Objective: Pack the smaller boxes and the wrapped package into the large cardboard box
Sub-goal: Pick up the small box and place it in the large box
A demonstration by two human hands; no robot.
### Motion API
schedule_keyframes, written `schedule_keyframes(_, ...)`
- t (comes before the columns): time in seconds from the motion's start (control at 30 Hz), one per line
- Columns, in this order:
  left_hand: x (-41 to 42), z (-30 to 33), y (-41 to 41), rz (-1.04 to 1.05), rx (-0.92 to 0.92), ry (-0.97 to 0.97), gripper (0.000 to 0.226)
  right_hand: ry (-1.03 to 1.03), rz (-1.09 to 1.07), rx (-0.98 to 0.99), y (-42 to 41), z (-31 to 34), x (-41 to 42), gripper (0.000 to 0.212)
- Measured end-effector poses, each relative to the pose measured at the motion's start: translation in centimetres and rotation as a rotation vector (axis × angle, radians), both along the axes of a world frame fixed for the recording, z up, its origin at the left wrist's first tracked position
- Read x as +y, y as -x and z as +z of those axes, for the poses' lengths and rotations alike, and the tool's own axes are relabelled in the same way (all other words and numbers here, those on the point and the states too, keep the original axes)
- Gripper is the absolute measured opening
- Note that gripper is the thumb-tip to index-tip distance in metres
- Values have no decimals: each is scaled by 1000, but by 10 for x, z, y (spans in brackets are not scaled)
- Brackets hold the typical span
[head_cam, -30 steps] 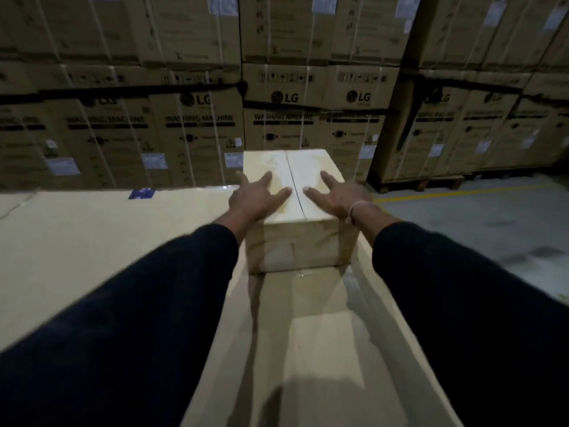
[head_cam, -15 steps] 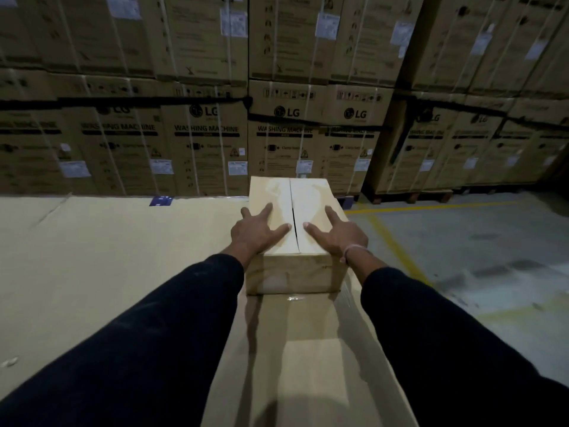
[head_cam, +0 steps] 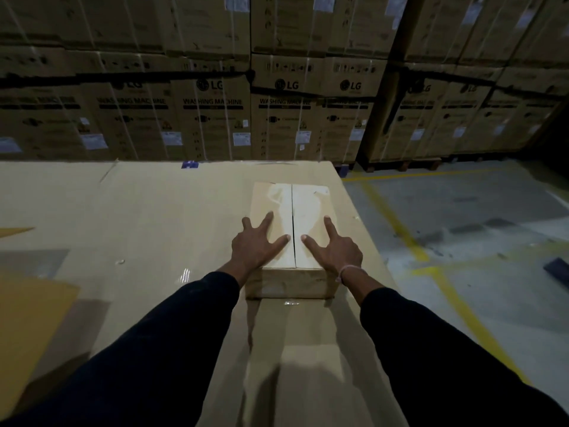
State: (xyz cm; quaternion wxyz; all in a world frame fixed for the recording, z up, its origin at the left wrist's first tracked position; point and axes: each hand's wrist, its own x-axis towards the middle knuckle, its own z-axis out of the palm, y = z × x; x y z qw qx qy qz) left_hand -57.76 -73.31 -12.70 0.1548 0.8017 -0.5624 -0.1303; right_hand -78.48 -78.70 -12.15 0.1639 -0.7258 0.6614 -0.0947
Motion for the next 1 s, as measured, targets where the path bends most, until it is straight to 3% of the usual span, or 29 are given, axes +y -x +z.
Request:
schedule_keyframes(0.47,202,-6,50,-53,11,34,92,25,-72,-32,49,-1,215,94)
schedule_keyframes(0.83,353,-2,74,-39,14,-4,97,12,-16,-55,80,0,363,102)
schedule_keyframes(1.0,436,1,99,-15,19,-26,98,-19,44,-82,107,2,446,116)
